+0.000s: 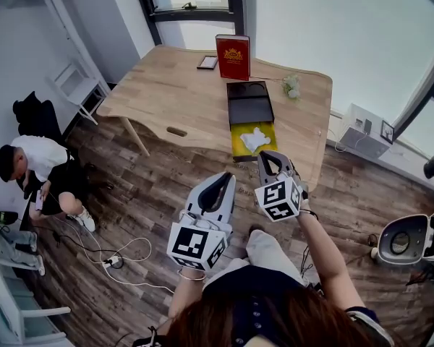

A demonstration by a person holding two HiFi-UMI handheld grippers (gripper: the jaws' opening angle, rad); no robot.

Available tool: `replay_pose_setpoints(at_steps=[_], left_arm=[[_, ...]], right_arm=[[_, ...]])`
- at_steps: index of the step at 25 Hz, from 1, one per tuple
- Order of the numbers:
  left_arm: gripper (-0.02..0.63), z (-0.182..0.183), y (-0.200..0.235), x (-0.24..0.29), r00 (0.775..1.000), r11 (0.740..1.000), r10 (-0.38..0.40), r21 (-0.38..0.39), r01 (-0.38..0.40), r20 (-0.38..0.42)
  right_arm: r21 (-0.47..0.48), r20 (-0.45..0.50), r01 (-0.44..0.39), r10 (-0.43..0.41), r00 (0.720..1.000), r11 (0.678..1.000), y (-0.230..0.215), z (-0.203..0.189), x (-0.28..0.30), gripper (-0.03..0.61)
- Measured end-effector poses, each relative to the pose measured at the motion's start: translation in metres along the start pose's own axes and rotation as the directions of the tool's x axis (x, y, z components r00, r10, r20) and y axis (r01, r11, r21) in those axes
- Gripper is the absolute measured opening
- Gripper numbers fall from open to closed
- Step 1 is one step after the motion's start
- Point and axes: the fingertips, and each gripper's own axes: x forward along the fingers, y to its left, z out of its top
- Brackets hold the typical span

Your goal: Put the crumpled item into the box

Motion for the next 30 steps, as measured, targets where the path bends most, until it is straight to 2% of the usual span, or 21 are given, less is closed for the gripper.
replay_pose_setpoints(at_steps=[6,12,18,30], left_arm=[[0.037,0.003,-0.007,-0.013,1.0,1.0,-0.012,0.004,0.012,0.015],[0.037,0.007,-0.01,-0.021,0.999,1.0,-0.022,0.009,0.022,0.03],[0.037,0.005,-0.009,-0.021,0.999,1.0,-0.018,0.008,0.018,0.031],[0.037,0.002,-0.015,-0.013,1.0,1.0,0.005,0.01,-0.005,0.021]], right_arm=[[0.032,0.04,0.035,-0.036,0.999,0.999,0.001,0.018,-0.028,0.025],[0.112,0.074,0.054,-0.062,0.995,0.992,0.002,0.034,-0.056,0.025],[0.221,0.124,0.006,-0.034,0.992,0.975,0.007,0.047,-0.075,0.025],[0.275,0.127,-0.031,-0.005,0.992,0.961,0.01,0.048,-0.1,0.025]])
